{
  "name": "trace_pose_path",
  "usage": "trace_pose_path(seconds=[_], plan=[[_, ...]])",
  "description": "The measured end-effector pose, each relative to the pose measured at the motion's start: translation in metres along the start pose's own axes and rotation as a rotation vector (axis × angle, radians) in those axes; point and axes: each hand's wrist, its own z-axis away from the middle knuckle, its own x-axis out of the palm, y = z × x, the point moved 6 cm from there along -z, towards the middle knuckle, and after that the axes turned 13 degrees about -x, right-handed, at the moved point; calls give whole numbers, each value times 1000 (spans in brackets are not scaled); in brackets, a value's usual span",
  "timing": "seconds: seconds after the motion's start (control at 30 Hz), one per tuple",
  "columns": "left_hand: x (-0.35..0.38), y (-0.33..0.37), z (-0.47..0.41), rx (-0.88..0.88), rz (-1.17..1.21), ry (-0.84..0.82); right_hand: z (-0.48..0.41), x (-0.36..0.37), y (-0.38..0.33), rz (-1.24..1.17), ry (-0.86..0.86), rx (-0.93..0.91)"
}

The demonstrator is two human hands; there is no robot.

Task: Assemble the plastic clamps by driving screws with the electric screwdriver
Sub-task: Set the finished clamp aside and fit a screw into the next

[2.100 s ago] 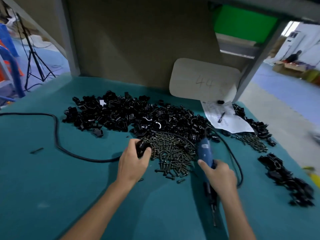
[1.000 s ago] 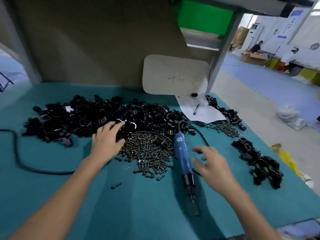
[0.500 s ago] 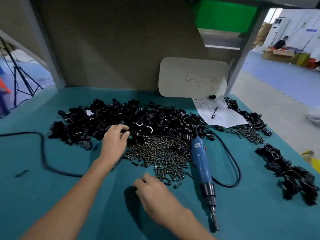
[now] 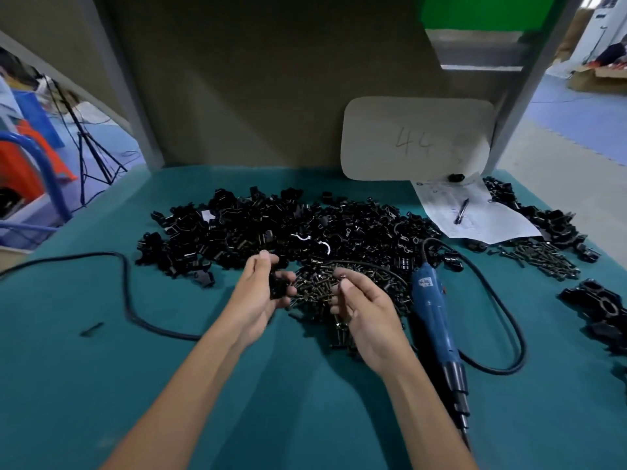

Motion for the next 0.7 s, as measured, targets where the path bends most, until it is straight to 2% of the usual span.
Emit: trace_pose_path(seconds=[0.13,0.23,0.3,0.43,0.53,0.6,0.7], plan=[[11,-12,6,-81,45,-245,0,-13,6,-212,61,21],[14,-14,7,-27,-179,-311,-2,-21,5,-195,74,20],[13,-15,7,-6,-305,-258,-2,-26,4,-16,65,-8],[2,-15,7,28,-189,-143,3,-21,-1,543,-40,-176],[-11,-9,8,66,-162,-12,0,-14,0,897,-110,-218],[-15,-9,6,26,-122,-19,-15,-9,-5,1105,-170,-257],[-13,-8,6,-31,-127,-75,-56,4,-15,1287,-202,-330]])
